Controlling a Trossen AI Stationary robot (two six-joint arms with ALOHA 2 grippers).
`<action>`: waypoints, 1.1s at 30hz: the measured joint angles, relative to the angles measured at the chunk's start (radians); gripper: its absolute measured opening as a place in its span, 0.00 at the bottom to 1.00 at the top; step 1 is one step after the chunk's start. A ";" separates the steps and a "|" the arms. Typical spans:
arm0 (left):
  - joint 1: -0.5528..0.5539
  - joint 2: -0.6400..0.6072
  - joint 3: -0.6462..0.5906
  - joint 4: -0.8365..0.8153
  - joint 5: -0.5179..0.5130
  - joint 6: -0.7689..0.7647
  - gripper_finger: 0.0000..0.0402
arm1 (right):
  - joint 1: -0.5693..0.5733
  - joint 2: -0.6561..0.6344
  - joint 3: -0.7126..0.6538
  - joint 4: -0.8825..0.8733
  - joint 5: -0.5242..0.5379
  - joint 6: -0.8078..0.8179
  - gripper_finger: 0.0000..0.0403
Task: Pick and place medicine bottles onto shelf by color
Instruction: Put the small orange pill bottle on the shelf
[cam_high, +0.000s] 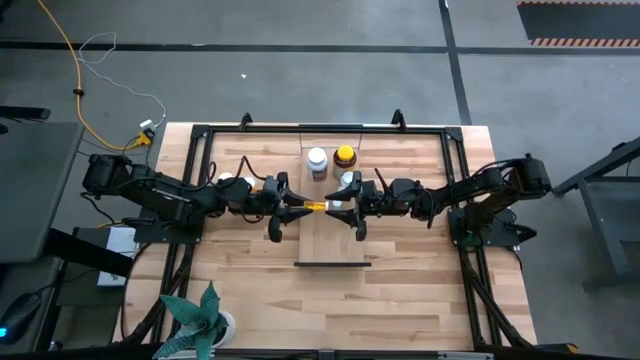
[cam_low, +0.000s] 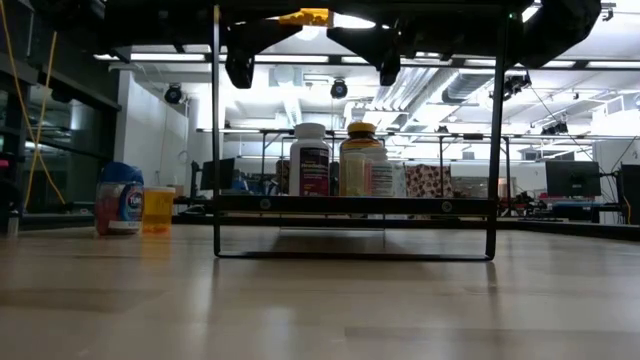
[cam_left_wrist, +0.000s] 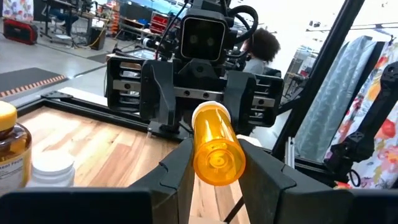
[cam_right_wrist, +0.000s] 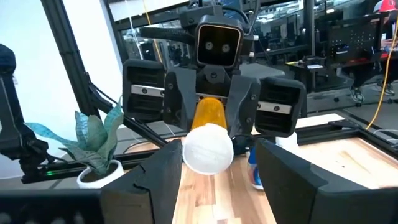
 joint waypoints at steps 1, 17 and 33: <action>0.000 0.000 0.000 0.000 0.001 -0.003 0.24 | 0.000 0.000 0.000 0.001 -0.002 0.002 0.48; 0.006 0.106 0.073 -0.024 0.048 -0.026 0.24 | 0.000 0.011 0.000 -0.002 -0.003 0.051 0.48; 0.025 0.050 0.083 -0.129 0.049 0.008 0.24 | -0.001 0.010 0.001 -0.029 -0.001 0.032 0.48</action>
